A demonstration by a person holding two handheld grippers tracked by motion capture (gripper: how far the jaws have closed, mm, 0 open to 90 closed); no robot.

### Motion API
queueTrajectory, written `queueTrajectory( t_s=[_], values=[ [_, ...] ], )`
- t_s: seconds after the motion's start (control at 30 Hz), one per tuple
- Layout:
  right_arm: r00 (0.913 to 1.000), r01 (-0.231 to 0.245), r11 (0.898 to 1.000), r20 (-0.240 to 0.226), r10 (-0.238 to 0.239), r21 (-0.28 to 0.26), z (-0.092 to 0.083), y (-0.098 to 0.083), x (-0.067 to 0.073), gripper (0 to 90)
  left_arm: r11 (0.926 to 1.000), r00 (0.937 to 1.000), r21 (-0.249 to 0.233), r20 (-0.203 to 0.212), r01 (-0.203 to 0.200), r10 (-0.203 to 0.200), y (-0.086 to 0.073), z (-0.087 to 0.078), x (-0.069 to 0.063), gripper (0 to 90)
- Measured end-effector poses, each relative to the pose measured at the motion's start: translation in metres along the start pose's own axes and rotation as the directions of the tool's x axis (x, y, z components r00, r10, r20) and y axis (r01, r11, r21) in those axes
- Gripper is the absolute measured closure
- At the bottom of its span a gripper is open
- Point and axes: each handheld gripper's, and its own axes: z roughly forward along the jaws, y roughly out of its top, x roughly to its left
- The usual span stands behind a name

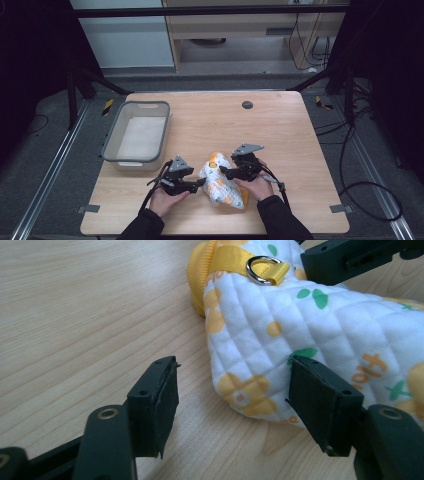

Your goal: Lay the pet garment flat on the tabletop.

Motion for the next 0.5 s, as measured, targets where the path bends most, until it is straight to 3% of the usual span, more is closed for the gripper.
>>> queueTrajectory(
  t_s=[0.3, 0.5],
  values=[
    [0.9984, -0.006, 0.999, -0.055, 0.009, 0.051, 0.0031, -0.0031, 0.0013, 60.5, 0.9993, 0.9979, 0.003, 0.054, 0.037, -0.037, -0.0042, 0.0047, 0.0022, 45.5],
    [0.9975, -0.01, 0.997, -0.068, 0.015, 0.072, 0.0026, -0.0035, 0.0014, 75.6, 0.9989, 0.9965, 0.031, 0.075, 0.035, -0.037, -0.0053, 0.0089, 0.0, 53.2]
  ],
)
